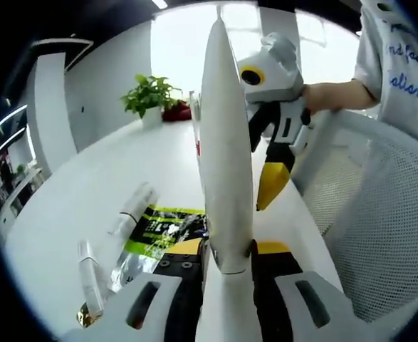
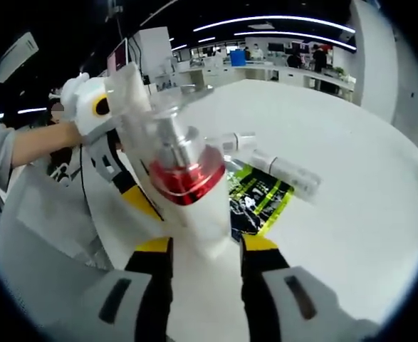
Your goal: Arrange the skincare products in the storage area until every visible bottle or jar stands upright without overlapping.
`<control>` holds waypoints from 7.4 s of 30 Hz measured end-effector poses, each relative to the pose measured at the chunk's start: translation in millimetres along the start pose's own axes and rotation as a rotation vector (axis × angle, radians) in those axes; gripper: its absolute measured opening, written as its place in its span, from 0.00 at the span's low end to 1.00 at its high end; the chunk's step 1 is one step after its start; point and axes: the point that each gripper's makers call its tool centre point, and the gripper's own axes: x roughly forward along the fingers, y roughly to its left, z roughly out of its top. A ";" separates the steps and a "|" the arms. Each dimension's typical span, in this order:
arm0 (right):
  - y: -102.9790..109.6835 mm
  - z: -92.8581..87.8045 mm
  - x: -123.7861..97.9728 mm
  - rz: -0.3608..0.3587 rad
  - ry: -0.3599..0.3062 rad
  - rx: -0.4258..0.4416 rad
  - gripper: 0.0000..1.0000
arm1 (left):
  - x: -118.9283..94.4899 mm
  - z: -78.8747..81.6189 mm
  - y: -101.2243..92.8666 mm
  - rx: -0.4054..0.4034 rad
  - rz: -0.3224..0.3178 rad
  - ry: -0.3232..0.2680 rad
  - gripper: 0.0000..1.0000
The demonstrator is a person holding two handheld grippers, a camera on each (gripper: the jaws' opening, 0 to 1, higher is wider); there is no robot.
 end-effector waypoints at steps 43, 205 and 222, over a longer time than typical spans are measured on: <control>12.9 13.9 -41.3 -0.064 -0.035 -0.090 0.72 | -76.3 6.8 7.2 -0.251 0.366 0.062 0.68; 1.7 27.7 -62.7 -0.098 0.004 -0.156 1.00 | -30.1 -73.3 163.4 -0.476 0.480 0.447 0.18; 6.0 28.1 -63.1 -0.095 0.001 -0.160 1.00 | -44.3 -72.3 170.8 -0.526 0.546 0.414 0.16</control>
